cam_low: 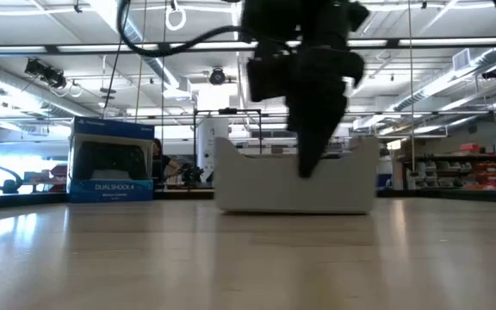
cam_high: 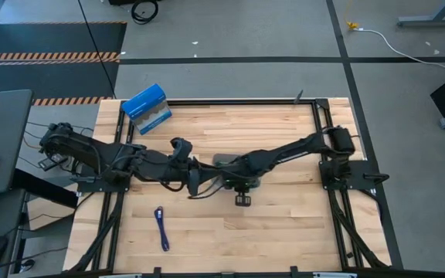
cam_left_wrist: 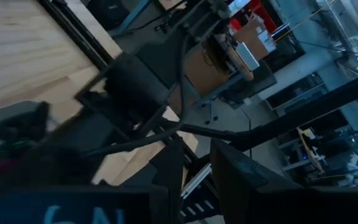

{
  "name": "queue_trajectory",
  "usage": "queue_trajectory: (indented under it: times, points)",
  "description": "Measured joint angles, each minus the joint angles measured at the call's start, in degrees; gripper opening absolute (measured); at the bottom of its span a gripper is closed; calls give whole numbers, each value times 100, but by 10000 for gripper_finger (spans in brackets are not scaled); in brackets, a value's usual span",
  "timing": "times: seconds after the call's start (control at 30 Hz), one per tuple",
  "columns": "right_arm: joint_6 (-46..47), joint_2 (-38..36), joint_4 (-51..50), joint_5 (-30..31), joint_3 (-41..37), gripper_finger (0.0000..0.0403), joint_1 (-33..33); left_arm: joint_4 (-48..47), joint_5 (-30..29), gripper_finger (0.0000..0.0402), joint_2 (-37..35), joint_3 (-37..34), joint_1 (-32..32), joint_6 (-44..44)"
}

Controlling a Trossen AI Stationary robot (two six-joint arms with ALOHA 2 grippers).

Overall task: Pick and place USB-C Cables
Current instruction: Move the bin to the center of the table, then put the ziptied dark blue USB charger cable into the bin

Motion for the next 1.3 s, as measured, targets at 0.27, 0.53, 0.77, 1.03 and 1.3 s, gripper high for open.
queue_trajectory:
  times: [0.27, 0.53, 0.77, 1.03, 1.3]
  points:
    - [-475, 553, -519, -50, 811, 2, -242, -5, -4, 75, -31, 0, -157, -114]
    - [-542, 551, -494, -85, 799, 2, -376, -16, -66, 75, -31, 0, -251, -117]
    - [-450, 551, -464, -83, 794, 13, -408, -13, -68, 75, -30, 0, -249, -116]
    - [-217, 294, -495, -101, 794, 57, -332, -13, 37, 75, -28, 0, -249, -118]
    - [42, -263, -468, 47, 802, 122, -295, -154, 68, 75, -24, 0, -247, 74]
